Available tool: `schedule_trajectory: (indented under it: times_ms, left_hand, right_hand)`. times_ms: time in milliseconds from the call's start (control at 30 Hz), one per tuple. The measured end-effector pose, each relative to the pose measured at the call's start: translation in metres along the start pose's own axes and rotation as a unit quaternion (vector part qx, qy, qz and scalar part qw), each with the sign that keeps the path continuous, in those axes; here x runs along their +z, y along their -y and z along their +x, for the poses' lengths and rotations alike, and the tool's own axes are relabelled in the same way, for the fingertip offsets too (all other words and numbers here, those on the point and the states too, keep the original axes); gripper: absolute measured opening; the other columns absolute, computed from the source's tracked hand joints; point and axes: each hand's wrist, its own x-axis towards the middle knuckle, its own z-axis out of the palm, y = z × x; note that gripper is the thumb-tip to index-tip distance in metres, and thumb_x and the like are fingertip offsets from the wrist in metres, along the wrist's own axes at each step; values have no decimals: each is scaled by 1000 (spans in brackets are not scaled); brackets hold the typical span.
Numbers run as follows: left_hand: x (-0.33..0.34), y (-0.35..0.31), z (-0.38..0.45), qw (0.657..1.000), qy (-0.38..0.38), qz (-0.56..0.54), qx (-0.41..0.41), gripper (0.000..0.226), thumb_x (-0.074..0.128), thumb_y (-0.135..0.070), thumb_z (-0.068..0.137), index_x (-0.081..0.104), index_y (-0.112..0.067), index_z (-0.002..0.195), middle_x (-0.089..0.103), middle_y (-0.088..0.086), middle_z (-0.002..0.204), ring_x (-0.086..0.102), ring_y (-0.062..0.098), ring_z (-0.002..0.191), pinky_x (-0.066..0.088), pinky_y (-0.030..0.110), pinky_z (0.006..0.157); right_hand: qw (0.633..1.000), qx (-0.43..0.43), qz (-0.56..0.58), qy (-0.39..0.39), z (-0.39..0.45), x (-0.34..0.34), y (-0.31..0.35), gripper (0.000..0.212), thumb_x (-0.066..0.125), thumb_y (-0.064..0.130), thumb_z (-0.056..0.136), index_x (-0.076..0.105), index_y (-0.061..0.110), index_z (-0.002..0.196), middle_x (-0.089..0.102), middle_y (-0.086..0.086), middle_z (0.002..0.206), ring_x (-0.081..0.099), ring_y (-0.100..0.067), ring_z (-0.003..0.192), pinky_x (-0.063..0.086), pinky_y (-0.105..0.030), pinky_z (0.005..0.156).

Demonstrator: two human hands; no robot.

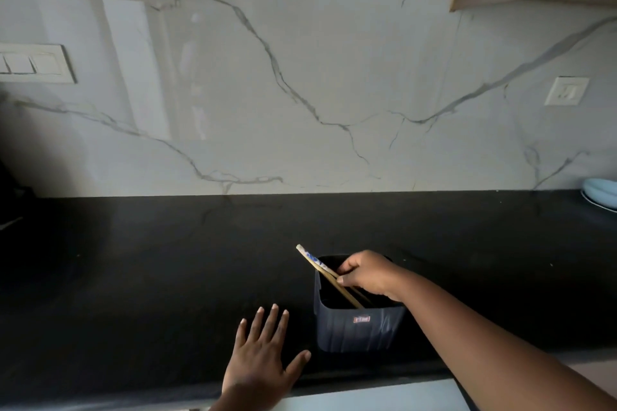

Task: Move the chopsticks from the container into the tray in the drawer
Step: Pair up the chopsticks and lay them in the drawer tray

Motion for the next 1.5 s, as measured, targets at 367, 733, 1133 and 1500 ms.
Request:
schedule_trajectory:
  times_ms: [367, 733, 1133, 1500]
  left_hand:
    - [0, 1, 2, 998, 26, 49, 9, 75, 42, -76, 70, 72, -24, 115, 68, -2, 122, 66, 21, 110, 5, 35, 106]
    - [-3, -2, 1, 997, 57, 39, -18, 79, 37, -76, 76, 58, -25, 132, 53, -1, 141, 52, 24, 128, -3, 32, 108]
    - [3, -3, 10, 996, 73, 51, 13, 80, 38, -78, 65, 74, -24, 111, 70, -1, 119, 69, 18, 103, -8, 30, 115]
    - [-118, -12, 34, 931, -291, -213, 55, 34, 62, -36, 90, 66, -20, 121, 64, -4, 119, 60, 17, 110, 50, 36, 91]
  right_hand:
    - [996, -19, 22, 90, 2, -7, -5, 8, 68, 26, 87, 70, 33, 84, 65, 12, 86, 55, -1, 83, 38, -18, 67]
    - [995, -34, 54, 79, 10, -5, -11, 3, 65, 26, 88, 67, 27, 86, 67, 5, 89, 58, -8, 81, 41, -23, 69]
    - [932, -148, 324, -68, -19, -56, 19, 13, 61, 9, 93, 70, 17, 97, 77, -1, 87, 73, -14, 85, 56, -25, 72]
    - [827, -76, 557, 12, -51, -64, 53, 16, 66, 2, 87, 69, -2, 102, 75, -18, 95, 73, -30, 90, 60, -37, 72]
